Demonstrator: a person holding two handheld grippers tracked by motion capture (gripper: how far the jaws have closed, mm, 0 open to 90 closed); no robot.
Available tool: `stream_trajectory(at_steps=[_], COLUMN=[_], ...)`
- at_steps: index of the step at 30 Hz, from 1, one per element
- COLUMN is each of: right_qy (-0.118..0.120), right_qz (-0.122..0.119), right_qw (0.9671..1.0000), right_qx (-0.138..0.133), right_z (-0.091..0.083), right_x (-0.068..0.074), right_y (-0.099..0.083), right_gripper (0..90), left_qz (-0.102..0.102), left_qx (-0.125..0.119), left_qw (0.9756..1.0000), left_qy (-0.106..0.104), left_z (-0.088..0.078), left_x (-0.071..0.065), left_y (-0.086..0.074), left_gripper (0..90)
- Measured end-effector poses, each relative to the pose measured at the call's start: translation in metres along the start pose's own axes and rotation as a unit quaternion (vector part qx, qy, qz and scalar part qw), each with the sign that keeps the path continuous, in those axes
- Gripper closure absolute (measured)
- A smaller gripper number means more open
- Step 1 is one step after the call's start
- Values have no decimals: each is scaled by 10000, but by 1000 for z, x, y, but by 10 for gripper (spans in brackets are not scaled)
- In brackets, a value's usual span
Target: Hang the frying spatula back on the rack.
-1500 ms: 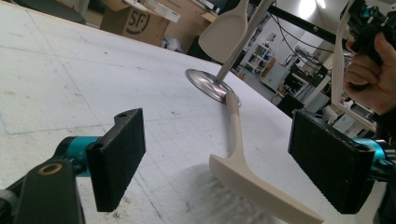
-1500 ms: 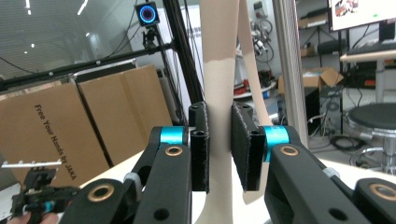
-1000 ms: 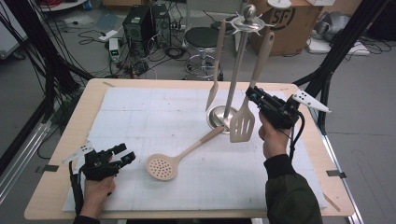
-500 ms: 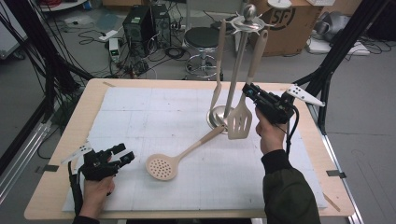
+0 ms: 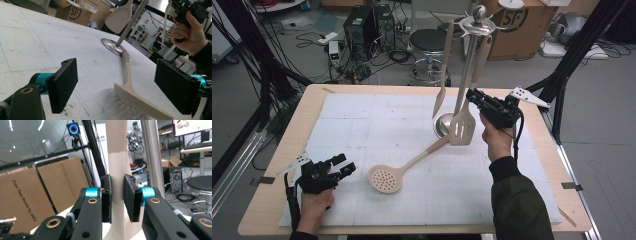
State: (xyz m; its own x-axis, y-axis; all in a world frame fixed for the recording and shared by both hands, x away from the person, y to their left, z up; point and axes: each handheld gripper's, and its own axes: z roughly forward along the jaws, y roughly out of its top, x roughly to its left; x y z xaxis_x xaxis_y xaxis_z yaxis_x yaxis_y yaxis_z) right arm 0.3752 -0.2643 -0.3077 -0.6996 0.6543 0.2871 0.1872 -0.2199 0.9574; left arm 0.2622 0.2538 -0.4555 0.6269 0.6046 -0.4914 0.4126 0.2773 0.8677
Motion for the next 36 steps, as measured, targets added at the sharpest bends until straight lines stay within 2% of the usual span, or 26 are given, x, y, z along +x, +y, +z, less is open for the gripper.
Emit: stream_trajectory(at_steps=[1,2,3,4,5,7,11,17,21,24,26,28,31,36], right_qy=[-54,-66,-178,-258,-321,-255,-155,-52,72,188,248,199,215,249], right_qz=[17,42,79,90,142,245,246,394,457,551,525,540,539,512], right_qw=[10000,9999,9997,9995,9991,9985,9967,9915,9895,9881,9876,9876,9854,9826], right_qx=[-51,-74,-126,-153,-220,-422,-756,-1237,-1371,-1421,-1455,-1463,-1602,-1769], right_z=[0,0,0,-1,-2,-6,-13,-24,-26,-24,-24,-23,-21,-16], right_x=[0,0,0,0,-1,-2,1,5,6,8,10,12,14,18], right_y=[0,0,0,0,0,1,5,13,19,23,25,28,35,51], right_gripper=[722,593,482,416,395,397,393,391,376,298,299,302,371,424], left_qz=[-4,7,10,22,32,28,15,26,6,24,26,32,25,24], left_qx=[-6,-1,5,-2,4,-5,8,0,-13,1,10,20,12,7], left_qw=[10000,10000,10000,10000,10000,10000,10000,10000,10000,10000,10000,10000,10000,10000], left_qy=[2,-7,1,0,3,-5,-10,-15,-3,-21,-24,-21,-28,-16], left_z=[0,0,0,0,-1,-1,0,0,1,0,0,0,0,0], left_x=[0,0,0,0,0,0,0,-1,-1,-1,-1,-1,-1,-1], left_y=[0,0,0,0,0,0,0,0,0,0,0,0,0,0], left_gripper=[195,195,195,195,195,195,195,195,195,195,195,195,195,195])
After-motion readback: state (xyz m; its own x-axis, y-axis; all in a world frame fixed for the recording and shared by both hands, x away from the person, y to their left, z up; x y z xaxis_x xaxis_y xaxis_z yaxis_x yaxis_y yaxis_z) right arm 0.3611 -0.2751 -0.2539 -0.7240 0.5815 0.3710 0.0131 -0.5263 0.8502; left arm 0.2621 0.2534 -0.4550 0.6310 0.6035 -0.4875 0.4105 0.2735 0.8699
